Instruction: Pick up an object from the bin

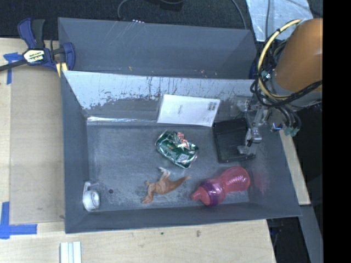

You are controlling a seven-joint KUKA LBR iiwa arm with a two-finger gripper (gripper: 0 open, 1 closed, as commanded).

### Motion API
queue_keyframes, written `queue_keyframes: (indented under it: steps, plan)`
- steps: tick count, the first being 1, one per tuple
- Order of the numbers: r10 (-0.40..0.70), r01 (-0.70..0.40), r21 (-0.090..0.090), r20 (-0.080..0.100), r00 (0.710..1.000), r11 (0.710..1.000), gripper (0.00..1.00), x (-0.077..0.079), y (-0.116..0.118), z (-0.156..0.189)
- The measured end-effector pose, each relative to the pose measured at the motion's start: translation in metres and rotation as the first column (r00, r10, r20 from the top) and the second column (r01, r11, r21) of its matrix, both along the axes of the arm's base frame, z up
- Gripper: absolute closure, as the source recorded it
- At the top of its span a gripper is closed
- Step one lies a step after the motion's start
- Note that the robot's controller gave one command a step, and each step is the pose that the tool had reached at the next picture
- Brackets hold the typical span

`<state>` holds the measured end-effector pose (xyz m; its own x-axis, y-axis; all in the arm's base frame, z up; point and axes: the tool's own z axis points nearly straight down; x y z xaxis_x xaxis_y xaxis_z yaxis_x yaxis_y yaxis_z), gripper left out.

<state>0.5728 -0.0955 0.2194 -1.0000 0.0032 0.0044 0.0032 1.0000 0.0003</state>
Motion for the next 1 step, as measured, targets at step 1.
queue_keyframes:
  steps: [1]
  plan:
    - [0.002, -0.002, -0.001, 0.008, 1.0, 1.0, 0.0, 0.0013, 0.0004, 0.0049]
